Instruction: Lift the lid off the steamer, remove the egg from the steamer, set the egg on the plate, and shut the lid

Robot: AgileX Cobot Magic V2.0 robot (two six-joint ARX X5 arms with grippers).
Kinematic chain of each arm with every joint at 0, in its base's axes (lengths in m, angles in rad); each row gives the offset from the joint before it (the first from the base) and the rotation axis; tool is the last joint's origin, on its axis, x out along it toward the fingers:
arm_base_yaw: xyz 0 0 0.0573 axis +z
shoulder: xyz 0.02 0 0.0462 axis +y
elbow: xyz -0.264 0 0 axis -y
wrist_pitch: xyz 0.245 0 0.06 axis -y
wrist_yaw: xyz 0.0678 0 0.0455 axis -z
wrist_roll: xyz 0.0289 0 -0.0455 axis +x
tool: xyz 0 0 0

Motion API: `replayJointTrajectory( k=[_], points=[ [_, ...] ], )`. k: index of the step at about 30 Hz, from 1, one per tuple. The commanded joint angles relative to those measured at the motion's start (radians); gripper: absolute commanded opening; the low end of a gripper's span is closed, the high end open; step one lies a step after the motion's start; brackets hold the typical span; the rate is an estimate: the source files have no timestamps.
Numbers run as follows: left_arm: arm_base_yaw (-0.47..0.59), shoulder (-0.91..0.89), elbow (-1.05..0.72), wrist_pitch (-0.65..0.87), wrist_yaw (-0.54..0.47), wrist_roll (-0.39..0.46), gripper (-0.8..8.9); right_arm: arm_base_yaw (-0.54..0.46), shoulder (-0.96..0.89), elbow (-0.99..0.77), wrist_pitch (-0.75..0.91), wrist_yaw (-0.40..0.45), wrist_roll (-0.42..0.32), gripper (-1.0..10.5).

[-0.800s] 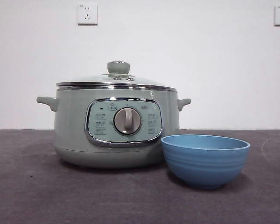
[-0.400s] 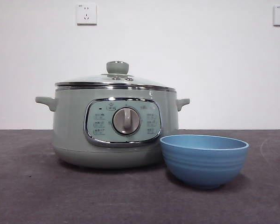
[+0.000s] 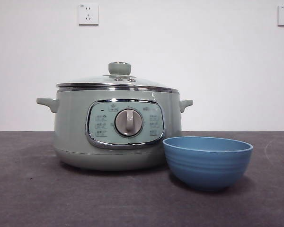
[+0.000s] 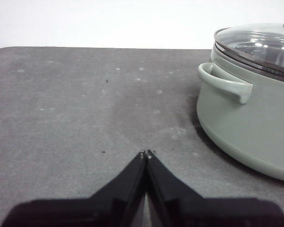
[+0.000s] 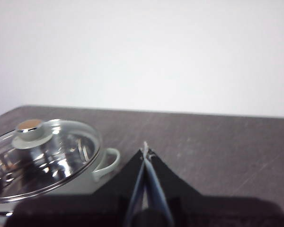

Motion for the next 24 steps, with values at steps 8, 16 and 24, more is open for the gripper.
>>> replayJointTrajectory(
  k=[8,16,24],
  points=[
    [0.003,-0.003,-0.014,0.005,-0.001,-0.006,-0.04,-0.01,-0.19,-0.32,0.192,0.068,-0.004,0.0],
    [0.003,-0.003,-0.014,0.005,-0.001,-0.006,-0.04,-0.01,-0.27,-0.451,0.169,0.074,0.069,0.0],
    [0.003,-0.003,-0.014,0.005,-0.001,-0.006,-0.04,-0.01,-0.294,-0.451,-0.015,0.074,0.05,0.0]
  ],
)
